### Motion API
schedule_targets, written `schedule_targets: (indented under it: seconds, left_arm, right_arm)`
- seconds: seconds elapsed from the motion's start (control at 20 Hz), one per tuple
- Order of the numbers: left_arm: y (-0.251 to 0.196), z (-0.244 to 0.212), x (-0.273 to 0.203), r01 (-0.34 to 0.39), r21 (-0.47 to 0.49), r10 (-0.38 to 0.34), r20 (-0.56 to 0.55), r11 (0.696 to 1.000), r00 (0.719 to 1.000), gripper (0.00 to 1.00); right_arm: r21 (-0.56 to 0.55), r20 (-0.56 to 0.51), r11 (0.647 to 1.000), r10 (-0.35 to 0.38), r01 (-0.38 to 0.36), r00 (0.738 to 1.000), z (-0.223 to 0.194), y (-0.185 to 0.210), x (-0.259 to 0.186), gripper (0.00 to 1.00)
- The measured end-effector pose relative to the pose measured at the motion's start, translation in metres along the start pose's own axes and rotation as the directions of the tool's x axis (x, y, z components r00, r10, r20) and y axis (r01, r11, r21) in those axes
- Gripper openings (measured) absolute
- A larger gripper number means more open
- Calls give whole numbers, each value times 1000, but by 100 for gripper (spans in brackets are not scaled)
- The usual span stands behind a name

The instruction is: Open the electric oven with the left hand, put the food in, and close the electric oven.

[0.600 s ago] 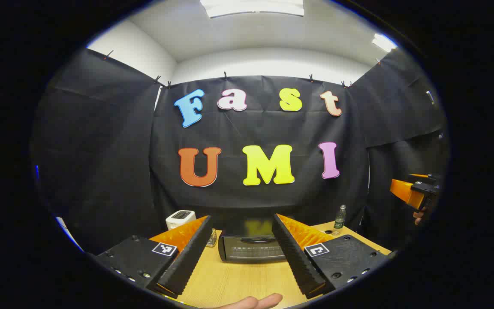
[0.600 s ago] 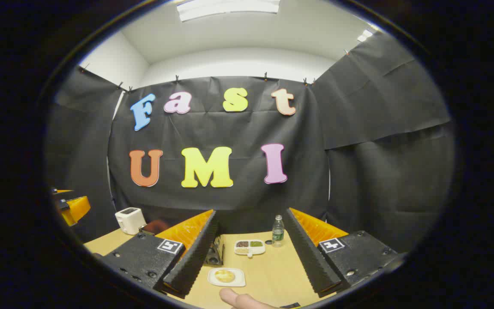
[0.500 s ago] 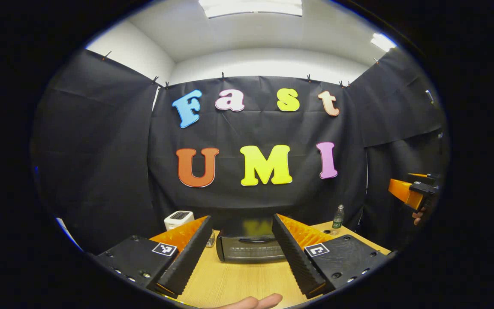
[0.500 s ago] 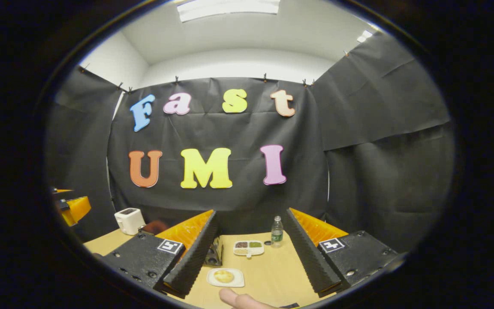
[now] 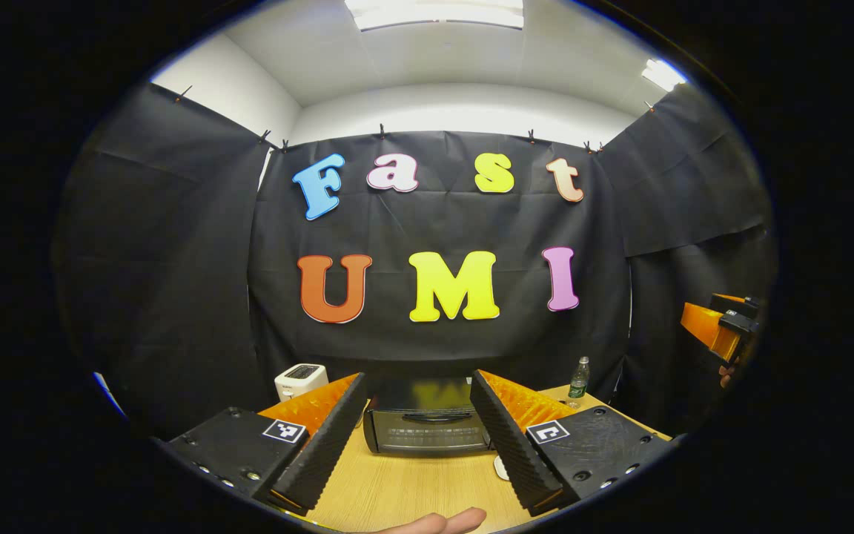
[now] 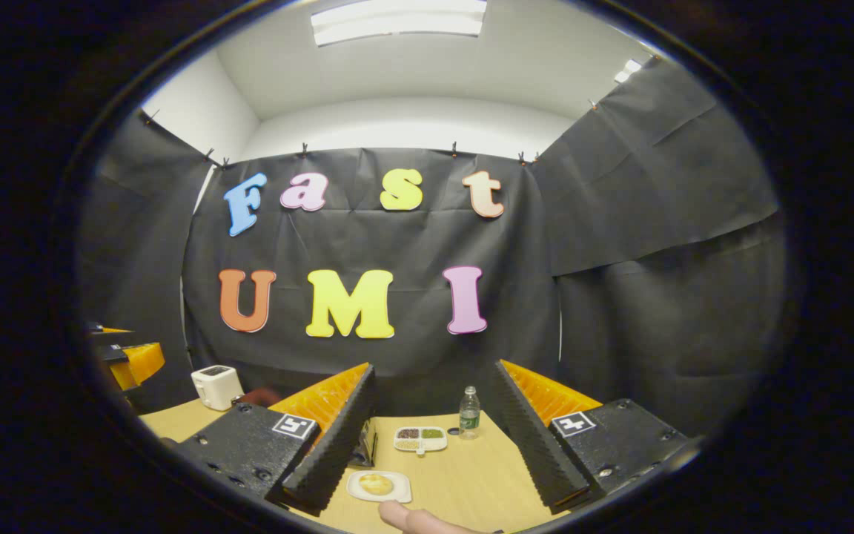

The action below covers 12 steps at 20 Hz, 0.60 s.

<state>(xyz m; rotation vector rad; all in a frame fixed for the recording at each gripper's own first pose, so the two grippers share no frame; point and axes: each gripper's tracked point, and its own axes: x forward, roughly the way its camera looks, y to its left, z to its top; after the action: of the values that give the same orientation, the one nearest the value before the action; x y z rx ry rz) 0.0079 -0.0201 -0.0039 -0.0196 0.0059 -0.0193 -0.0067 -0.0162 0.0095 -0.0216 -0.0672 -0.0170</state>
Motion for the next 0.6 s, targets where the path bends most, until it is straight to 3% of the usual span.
schedule_targets:
  seconds: [0.05, 0.2, 0.25, 0.45, 0.55, 0.6]
  left_arm:
    - [0, -1, 3, -3, -5, 3, -4, 1000, 1000, 93]
    - [-4, -13, 25, 1, -11, -1, -32, 1000, 999, 93]
    - [-5, -15, 34, 9, -13, -9, -38, 1000, 999, 93]
    - [-13, -36, 83, 42, -11, -43, -89, 999, 995, 93]
    - [-17, -52, 106, 55, -7, -55, -123, 998, 991, 93]
    - [-19, -60, 118, 58, -7, -58, -144, 998, 988, 93]
  right_arm:
    - [2, -5, 1000, 8, -8, 1000, -3, 2, 2, 94]
    - [7, -18, 1000, 24, -24, 1000, -8, 2, 8, 95]
    - [8, -18, 1000, 21, -21, 1000, -9, -1, 12, 100]
    - [19, -17, 1000, 17, -17, 1000, -13, -7, 25, 100]
    - [16, -17, 1000, 11, -11, 1000, -13, -12, 32, 94]
    - [14, -16, 1000, 8, -7, 1000, -14, -15, 35, 100]
